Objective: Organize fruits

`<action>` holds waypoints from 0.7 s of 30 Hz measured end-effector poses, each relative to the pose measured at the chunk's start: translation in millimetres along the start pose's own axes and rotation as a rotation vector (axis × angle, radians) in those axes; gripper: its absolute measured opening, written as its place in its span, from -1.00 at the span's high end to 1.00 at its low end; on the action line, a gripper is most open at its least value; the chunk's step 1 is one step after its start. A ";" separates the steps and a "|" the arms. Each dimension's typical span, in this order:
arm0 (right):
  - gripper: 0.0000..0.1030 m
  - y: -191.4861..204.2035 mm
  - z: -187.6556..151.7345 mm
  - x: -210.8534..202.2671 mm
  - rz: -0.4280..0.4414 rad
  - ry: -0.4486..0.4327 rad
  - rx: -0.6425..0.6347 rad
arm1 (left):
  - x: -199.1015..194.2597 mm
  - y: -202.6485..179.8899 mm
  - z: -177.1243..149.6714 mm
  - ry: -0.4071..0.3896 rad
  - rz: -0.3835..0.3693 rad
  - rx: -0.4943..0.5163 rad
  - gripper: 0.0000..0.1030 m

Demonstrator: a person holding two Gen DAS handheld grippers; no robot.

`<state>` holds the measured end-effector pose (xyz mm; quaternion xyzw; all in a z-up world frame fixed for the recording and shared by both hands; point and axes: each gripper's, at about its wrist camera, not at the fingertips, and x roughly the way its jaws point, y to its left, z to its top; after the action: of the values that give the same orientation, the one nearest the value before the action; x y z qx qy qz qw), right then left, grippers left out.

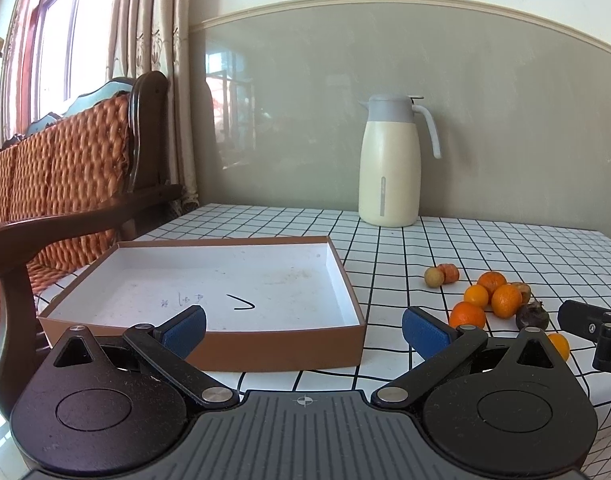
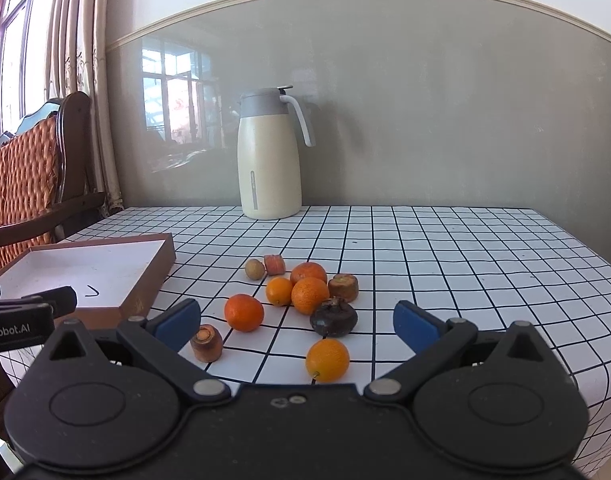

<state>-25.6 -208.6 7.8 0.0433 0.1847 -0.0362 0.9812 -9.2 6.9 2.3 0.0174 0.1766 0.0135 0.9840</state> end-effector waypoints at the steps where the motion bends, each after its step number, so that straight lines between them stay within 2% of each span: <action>1: -0.88 0.7 0.3 0.1 0.001 0.001 -0.003 | 0.4 0.1 1.0 0.001 0.000 0.000 -1.00; 13: -0.88 12.8 -1.4 -0.3 0.015 -0.011 -0.069 | -0.9 1.5 0.4 -0.002 0.022 0.000 -1.00; 21: -0.88 14.9 -1.4 1.2 0.021 -0.006 -0.068 | 1.2 6.8 1.4 0.007 0.027 -0.016 -1.00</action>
<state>-23.7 -193.8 7.1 0.0120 0.1827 -0.0196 0.9829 -7.7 13.7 3.5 0.0117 0.1796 0.0283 0.9833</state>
